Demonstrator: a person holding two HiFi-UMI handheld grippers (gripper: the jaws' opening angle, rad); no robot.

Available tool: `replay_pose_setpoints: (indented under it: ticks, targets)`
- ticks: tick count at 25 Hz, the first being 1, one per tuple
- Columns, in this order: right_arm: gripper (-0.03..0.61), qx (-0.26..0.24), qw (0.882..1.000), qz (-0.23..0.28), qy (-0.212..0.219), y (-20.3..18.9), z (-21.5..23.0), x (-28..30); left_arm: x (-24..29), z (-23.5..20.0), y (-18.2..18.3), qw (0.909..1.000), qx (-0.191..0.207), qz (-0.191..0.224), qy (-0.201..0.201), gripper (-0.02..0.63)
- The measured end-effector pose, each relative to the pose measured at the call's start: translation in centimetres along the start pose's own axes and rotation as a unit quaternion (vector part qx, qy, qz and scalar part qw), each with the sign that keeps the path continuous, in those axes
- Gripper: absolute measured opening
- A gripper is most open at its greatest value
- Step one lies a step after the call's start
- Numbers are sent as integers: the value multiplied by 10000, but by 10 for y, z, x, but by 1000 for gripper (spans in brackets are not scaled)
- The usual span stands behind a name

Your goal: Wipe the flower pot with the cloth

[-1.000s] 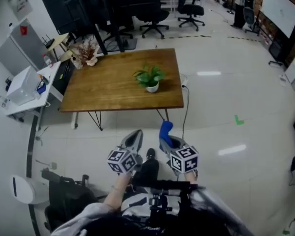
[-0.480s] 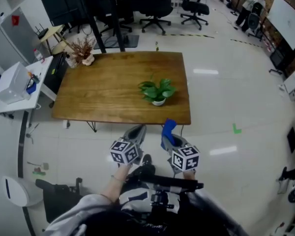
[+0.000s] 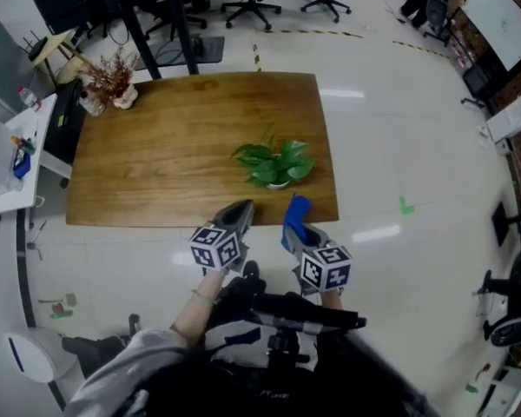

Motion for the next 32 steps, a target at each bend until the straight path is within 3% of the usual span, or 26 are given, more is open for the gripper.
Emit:
replay_pose_setpoints:
  ticks: [8,15,24,32]
  targets:
    - [52,-88,9977,-569,-363,-18,22,0,19,-11,-24,9981,-565,-191,-135,8]
    - [52,-567,9950,-748,-353,3,56,19,27,-23,-21,9985,-508,-183,58,8]
    - [52,-1281,9874,-918,147,34,90,64,52,-29,-9,9973,-575,8,461,8]
    - [52,-1368,9778,-1328,867,10,87,95,61,-30,-14,9946,-608,-84,832,8]
Point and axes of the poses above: the fingertips, and each gripper's own axes: x forward along the fingers, z to its right, y out of its top, the point moved 1 cm from there along -x, backward along the fingers, and after that the axes turned 5 degrees about -x, right-handed, at the moved point
